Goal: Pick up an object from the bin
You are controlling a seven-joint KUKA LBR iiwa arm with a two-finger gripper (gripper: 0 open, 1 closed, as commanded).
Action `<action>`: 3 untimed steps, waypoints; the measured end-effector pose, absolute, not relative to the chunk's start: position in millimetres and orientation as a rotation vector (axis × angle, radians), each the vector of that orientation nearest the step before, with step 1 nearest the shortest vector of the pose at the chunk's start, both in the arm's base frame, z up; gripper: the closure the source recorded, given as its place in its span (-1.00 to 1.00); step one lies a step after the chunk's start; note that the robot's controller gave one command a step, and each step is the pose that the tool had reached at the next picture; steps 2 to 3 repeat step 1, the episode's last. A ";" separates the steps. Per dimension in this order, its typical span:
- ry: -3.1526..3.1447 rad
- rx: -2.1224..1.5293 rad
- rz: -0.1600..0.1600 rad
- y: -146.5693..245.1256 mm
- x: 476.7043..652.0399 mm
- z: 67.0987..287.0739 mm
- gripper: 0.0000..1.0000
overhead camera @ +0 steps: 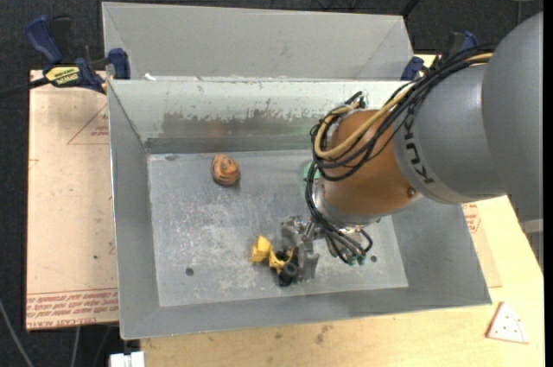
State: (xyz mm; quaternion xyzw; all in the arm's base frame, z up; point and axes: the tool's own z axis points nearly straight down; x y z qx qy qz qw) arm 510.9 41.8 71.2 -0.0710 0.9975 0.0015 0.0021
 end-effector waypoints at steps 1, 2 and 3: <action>3.123 -0.278 0.001 33.0 520.6 222.1 1.00; 3.123 -0.278 0.001 33.0 520.6 222.1 1.00; 3.123 -0.278 0.001 33.0 520.6 222.1 1.00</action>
Offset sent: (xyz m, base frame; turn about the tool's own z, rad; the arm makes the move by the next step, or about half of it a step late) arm 0.0000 0.0000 0.0000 0.0000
